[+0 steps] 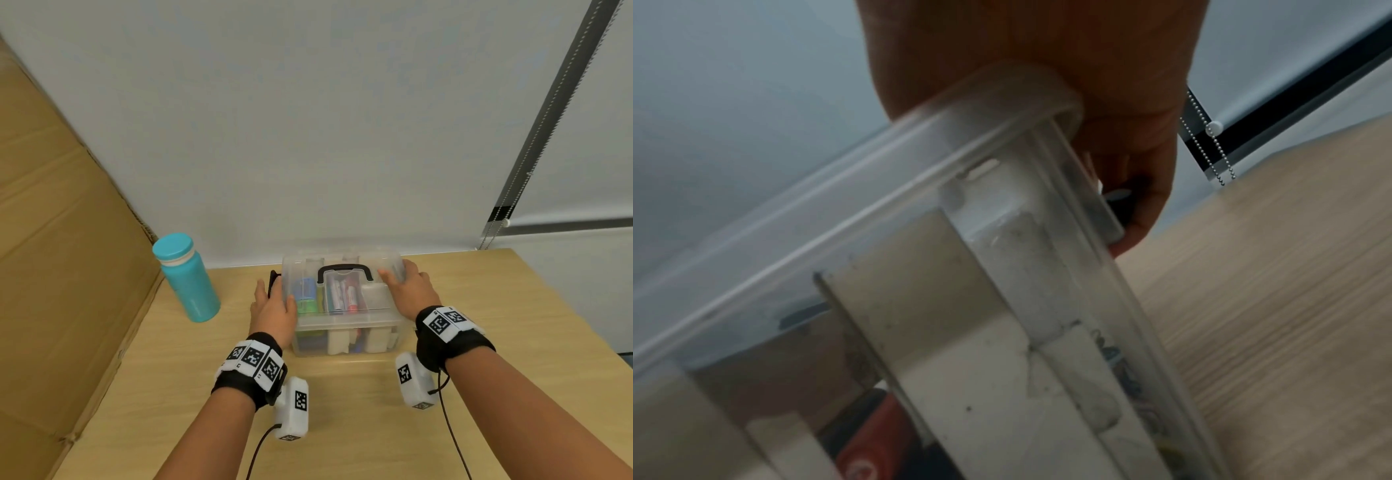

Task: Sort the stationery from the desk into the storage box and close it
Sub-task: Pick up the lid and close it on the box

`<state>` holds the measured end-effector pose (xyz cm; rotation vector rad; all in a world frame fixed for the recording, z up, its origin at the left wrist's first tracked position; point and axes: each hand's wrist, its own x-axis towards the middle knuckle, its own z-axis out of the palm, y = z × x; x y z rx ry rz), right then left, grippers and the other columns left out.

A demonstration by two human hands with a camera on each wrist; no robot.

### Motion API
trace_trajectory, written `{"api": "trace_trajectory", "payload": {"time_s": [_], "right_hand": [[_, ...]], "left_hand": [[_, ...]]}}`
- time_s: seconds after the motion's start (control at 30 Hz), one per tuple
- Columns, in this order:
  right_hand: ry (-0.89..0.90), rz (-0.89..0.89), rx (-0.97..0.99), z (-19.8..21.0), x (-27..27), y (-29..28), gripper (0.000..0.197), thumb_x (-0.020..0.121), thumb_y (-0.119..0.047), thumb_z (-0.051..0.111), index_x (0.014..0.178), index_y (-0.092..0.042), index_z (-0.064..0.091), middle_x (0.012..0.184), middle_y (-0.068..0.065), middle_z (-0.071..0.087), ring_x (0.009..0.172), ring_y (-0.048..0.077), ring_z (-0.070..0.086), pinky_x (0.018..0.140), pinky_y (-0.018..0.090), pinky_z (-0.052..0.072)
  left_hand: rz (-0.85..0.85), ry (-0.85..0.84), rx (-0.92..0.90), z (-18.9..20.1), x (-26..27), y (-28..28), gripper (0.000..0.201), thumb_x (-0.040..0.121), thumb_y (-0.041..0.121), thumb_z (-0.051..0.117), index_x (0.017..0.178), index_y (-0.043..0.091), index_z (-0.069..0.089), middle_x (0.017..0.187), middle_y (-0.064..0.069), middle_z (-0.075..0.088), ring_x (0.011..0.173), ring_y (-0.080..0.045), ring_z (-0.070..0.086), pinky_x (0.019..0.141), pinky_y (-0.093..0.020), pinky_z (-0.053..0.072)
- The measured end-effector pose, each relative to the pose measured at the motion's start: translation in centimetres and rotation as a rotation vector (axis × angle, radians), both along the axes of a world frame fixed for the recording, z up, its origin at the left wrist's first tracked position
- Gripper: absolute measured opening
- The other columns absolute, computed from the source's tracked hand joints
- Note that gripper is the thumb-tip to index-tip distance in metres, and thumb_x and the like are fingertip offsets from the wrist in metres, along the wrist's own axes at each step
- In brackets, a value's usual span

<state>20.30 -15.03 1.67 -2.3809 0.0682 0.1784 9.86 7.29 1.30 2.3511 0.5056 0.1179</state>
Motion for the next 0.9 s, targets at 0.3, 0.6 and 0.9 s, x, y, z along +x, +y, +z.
{"api": "trace_trajectory", "payload": {"time_s": [0.3,0.6,0.9], "right_hand": [[0.032,0.017,-0.068,0.3,-0.7,-0.1,0.103,0.068,-0.082,0.050,0.147,-0.025,0.018,0.139,0.016,0.041,0.121,0.038,0.049,0.096,0.048,0.045],[0.037,0.035,-0.035,-0.2,-0.3,-0.4,0.103,0.067,-0.082,0.051,0.148,-0.029,0.018,0.139,0.016,0.039,0.121,0.037,0.049,0.097,0.046,0.044],[0.013,0.028,-0.016,-1.1,0.1,-0.6,0.102,0.062,-0.088,0.048,0.146,-0.036,0.020,0.135,0.013,0.042,0.118,0.036,0.051,0.094,0.046,0.045]], "left_hand": [[0.012,-0.019,0.257,1.8,0.2,-0.9,0.071,0.094,0.035,0.046,0.151,0.026,0.004,0.157,-0.006,0.019,0.133,-0.032,0.028,0.107,-0.047,0.030],[0.135,0.003,-0.253,0.3,2.0,0.3,0.107,0.041,0.079,0.074,0.127,0.022,0.046,0.123,0.002,0.057,0.112,-0.019,0.057,0.097,-0.041,0.049],[0.147,-0.007,-0.286,0.1,2.1,0.1,0.097,0.061,0.051,0.082,0.136,0.011,0.035,0.126,-0.006,0.056,0.113,-0.025,0.056,0.096,-0.038,0.048]]}}
